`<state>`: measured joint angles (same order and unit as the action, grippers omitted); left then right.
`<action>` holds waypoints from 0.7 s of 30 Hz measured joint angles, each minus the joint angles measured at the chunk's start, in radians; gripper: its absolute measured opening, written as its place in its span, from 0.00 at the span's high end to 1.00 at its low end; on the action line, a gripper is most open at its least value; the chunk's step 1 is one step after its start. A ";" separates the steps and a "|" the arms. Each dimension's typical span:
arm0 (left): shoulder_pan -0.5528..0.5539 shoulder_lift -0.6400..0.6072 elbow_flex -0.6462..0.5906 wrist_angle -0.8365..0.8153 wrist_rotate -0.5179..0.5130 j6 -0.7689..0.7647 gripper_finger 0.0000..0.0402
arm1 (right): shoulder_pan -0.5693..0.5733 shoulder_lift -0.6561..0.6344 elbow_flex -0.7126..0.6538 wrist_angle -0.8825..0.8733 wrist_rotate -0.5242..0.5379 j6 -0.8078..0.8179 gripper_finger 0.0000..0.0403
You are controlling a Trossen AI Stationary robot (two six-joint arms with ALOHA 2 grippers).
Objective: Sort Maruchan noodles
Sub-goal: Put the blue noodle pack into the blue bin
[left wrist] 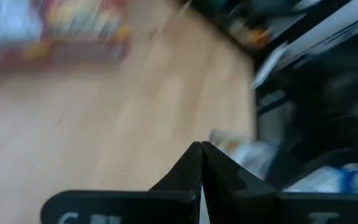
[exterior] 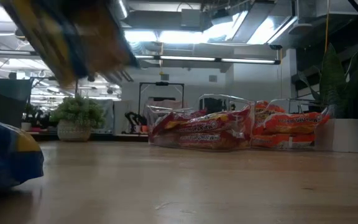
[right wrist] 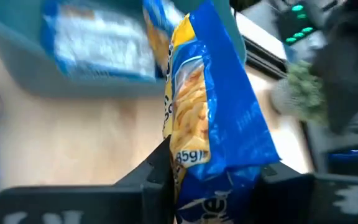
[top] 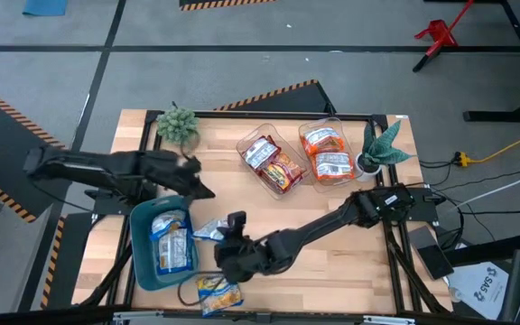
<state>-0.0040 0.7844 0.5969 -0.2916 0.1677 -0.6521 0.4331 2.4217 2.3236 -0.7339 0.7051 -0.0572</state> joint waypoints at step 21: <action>-0.001 -0.385 0.349 -0.011 -0.077 0.106 1.00 | -0.198 0.093 -0.005 0.702 -0.777 0.560 0.78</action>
<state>-0.0051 0.3994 0.9463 -0.3030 0.0911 -0.5462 0.2352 2.5146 2.3188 -0.0319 -0.0714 0.5023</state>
